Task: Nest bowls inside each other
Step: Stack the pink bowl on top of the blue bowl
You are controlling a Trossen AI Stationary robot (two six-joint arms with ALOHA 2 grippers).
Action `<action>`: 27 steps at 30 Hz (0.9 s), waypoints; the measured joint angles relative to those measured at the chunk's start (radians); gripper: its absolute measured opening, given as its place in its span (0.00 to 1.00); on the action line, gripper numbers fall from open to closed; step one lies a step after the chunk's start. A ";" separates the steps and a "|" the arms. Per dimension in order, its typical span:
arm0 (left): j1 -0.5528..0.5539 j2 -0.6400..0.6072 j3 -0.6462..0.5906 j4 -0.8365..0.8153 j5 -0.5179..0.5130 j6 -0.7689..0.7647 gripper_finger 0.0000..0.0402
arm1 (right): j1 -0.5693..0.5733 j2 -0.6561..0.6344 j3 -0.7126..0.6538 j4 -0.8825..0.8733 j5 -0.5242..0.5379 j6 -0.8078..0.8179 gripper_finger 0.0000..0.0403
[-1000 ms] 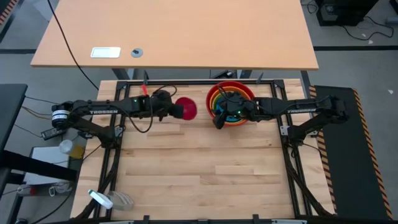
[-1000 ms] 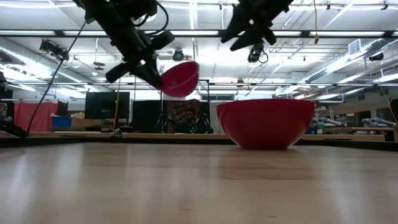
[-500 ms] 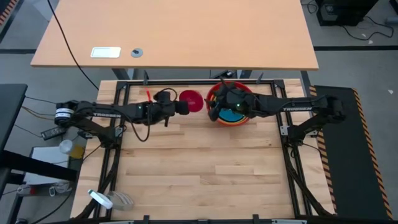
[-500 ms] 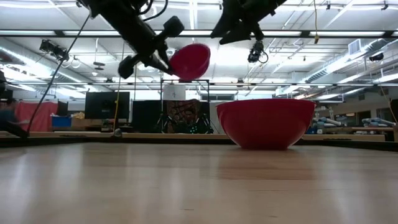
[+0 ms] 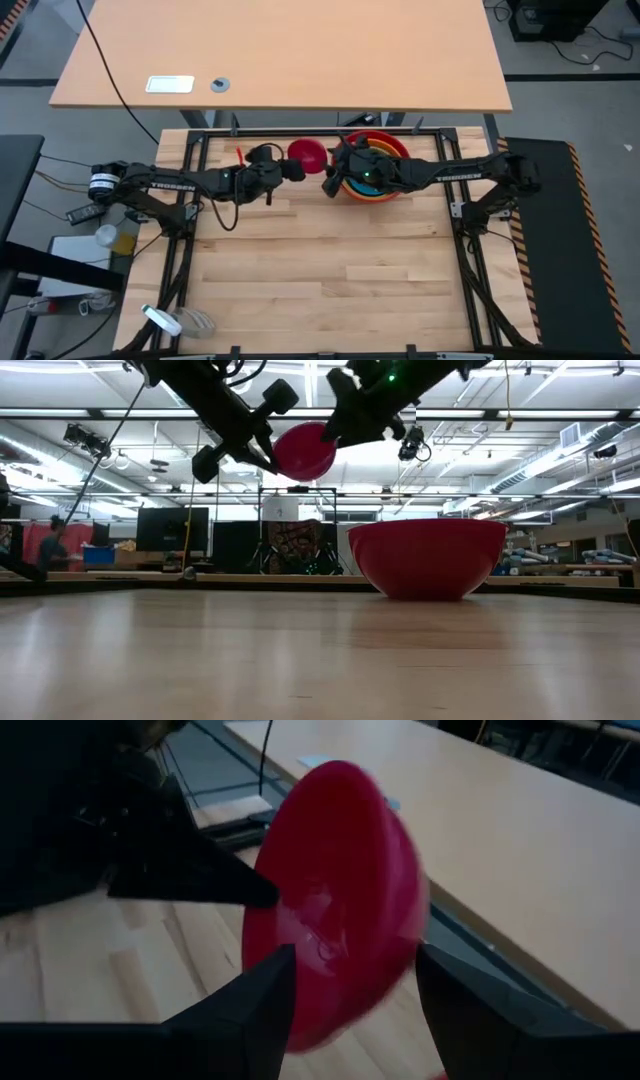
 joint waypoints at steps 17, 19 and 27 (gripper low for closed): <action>0.002 0.000 0.000 0.001 -0.015 -0.021 0.08 | -0.001 0.060 0.000 0.098 0.106 -0.044 0.32; 0.002 0.000 0.000 0.001 -0.010 -0.021 0.10 | -0.001 0.060 0.000 0.098 0.108 -0.044 0.27; 0.003 0.009 -0.001 0.064 0.067 0.015 0.18 | -0.002 0.059 0.000 0.093 0.134 -0.048 0.15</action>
